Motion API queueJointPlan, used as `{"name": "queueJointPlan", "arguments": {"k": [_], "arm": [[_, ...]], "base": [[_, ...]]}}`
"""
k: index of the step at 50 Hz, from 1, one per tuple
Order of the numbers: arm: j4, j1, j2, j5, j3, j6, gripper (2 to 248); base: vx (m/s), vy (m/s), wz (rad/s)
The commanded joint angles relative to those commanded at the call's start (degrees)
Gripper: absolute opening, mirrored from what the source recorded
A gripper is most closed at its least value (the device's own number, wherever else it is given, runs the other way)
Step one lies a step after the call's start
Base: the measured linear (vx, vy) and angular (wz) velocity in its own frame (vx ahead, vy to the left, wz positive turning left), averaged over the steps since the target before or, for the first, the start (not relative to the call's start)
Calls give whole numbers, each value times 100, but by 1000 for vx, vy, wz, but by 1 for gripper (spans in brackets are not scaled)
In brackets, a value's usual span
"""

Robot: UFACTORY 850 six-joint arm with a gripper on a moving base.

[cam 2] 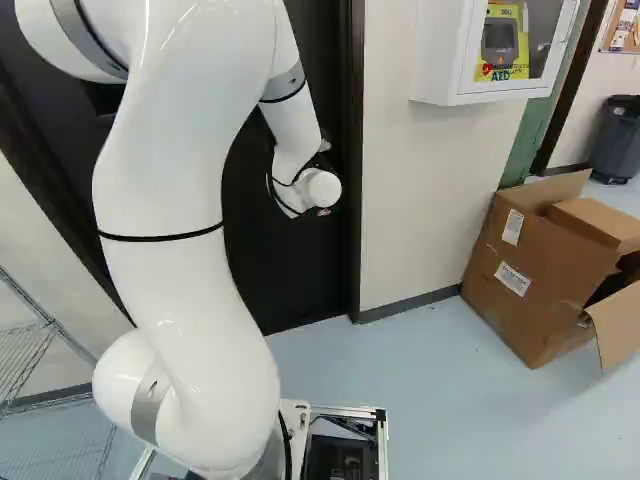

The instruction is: Open the door and move inside

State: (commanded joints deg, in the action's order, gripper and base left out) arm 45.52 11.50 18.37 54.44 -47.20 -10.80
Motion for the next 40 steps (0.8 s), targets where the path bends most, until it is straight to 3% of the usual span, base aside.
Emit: {"name": "queueJointPlan", "arguments": {"k": [15, 40], "arm": [[0, -17, 143, 0, -175, 0, 247], [0, -166, 790, 0, -992, 0, 247]], "base": [[0, 0, 0], [0, 0, 0]]}}
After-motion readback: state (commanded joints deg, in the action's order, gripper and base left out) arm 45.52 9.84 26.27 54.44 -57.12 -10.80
